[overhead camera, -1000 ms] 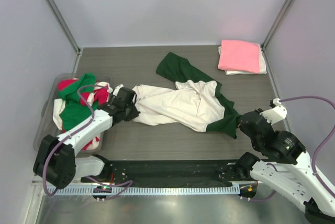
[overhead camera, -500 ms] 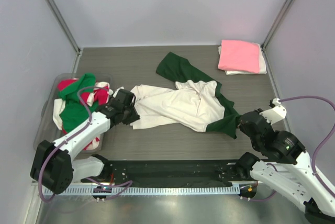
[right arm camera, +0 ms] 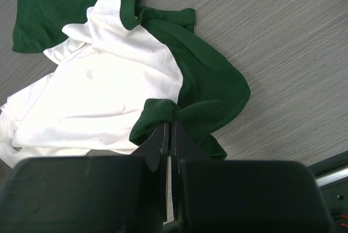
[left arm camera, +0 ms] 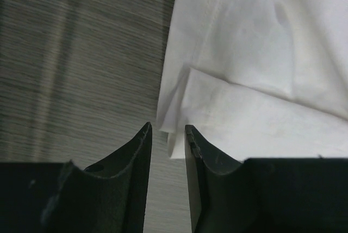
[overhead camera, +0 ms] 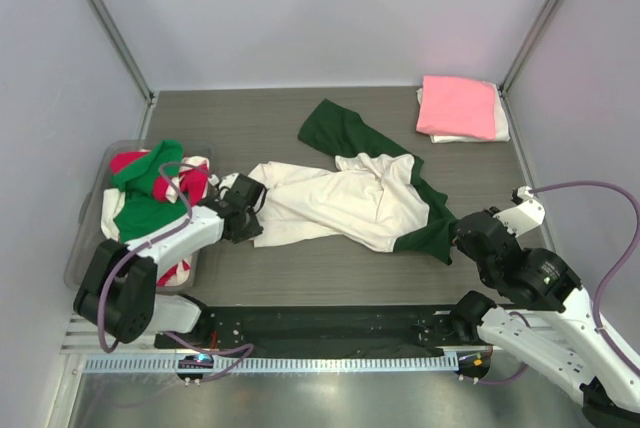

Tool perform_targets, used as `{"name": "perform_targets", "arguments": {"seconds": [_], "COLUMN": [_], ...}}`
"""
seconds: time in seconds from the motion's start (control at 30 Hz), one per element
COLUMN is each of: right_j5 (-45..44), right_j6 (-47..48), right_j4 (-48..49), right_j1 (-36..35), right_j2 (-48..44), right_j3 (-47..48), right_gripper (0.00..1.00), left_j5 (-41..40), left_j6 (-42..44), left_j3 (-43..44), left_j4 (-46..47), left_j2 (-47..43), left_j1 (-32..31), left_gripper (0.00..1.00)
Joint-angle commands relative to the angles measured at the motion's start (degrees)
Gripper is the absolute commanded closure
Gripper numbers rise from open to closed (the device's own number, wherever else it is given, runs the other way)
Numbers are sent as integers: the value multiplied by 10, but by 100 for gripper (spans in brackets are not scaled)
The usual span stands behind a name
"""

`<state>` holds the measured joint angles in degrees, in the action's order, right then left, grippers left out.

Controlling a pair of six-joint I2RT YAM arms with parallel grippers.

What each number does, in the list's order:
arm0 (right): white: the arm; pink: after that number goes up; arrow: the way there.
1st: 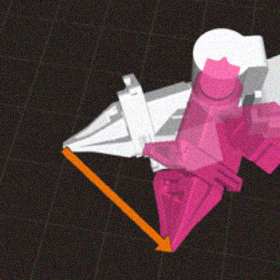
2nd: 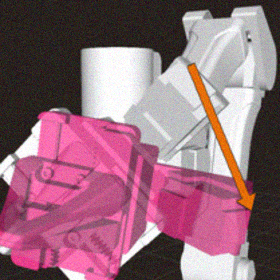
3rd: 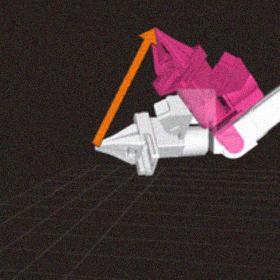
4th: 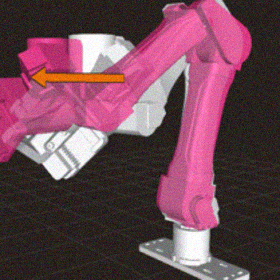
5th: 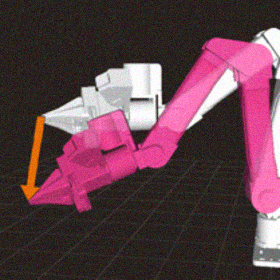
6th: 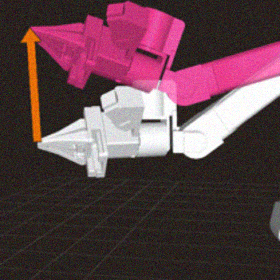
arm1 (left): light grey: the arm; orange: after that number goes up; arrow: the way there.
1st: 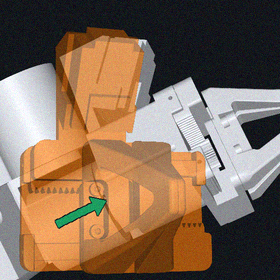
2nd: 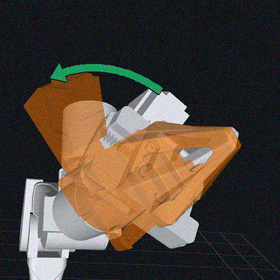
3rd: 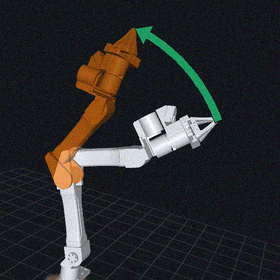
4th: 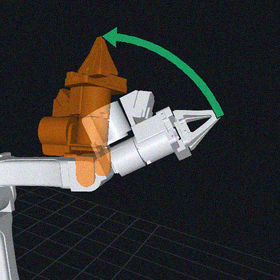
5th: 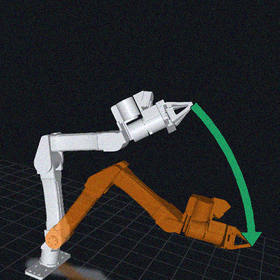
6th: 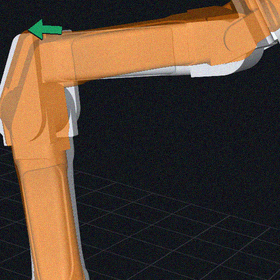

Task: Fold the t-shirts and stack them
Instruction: Flatten the tshirt out

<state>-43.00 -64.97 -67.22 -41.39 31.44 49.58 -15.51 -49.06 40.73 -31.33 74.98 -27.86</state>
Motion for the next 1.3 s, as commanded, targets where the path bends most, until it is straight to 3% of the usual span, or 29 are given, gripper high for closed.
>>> {"name": "perform_targets", "arguments": {"seconds": [0.0,0.23,0.57,1.27], "right_j5": [-5,-2,-1,-2], "right_j6": [5,8,11,12], "right_j4": [19,21,26,28], "right_j1": [1,0,0,0], "right_j2": [5,10,21,27], "right_j3": [1,0,-3,-2], "right_gripper": [99,99,99,99], "left_j5": [-37,-42,-41,21], "left_j6": [29,45,68,36], "left_j3": [21,27,23,-9], "left_j4": [37,68,79,125], "left_j2": [31,59,4,69], "left_j1": [3,3,3,-4], "left_gripper": [68,69,71,71]}}
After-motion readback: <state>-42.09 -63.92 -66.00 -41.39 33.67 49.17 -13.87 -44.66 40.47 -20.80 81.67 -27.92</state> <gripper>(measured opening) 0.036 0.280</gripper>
